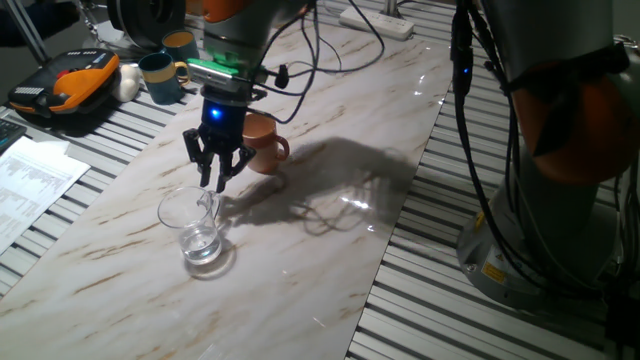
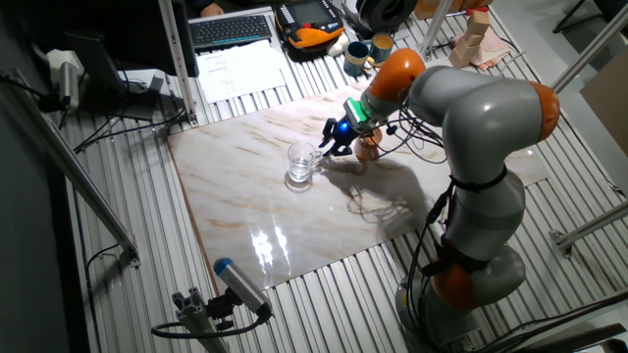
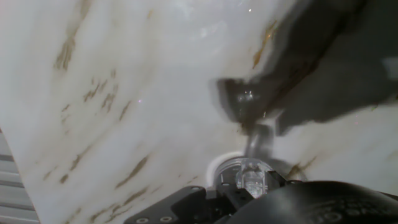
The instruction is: Pour the water from one cup into another empty cup
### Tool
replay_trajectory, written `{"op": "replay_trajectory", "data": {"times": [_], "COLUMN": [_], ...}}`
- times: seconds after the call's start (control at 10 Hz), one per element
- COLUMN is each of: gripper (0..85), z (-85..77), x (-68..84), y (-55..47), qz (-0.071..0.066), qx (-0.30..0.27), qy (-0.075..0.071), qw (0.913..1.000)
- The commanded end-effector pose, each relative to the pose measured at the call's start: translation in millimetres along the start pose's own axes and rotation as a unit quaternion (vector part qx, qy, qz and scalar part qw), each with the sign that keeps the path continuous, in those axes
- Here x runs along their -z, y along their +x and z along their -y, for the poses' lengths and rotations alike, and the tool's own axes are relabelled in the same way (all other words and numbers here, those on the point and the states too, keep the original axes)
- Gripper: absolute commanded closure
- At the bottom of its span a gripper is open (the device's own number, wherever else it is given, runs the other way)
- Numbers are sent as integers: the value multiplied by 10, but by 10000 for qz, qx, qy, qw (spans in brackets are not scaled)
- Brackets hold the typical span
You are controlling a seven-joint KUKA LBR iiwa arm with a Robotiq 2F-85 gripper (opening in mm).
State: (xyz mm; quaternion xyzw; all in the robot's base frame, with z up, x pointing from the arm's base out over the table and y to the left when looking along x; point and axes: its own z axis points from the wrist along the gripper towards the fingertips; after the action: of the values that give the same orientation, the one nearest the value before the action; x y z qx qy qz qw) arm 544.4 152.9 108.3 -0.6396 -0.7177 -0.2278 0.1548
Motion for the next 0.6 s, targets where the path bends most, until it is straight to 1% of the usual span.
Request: {"op": "replay_trajectory", "data": {"times": [0.0, 0.1, 0.2, 0.3, 0.4, 0.5], "gripper": [510, 510, 680, 680, 680, 680], "z": [-5, -11, -16, -17, -17, -22], "x": [-2, -5, -8, -8, 2, 25], "y": [3, 10, 14, 11, 14, 18], "qz": [-30, -66, -70, -77, -47, -59], "qx": [-18, -31, -24, -19, 52, 97], "qy": [-38, -34, -30, -34, 105, 186], "qw": [10000, 10000, 10000, 10000, 9999, 9998]}}
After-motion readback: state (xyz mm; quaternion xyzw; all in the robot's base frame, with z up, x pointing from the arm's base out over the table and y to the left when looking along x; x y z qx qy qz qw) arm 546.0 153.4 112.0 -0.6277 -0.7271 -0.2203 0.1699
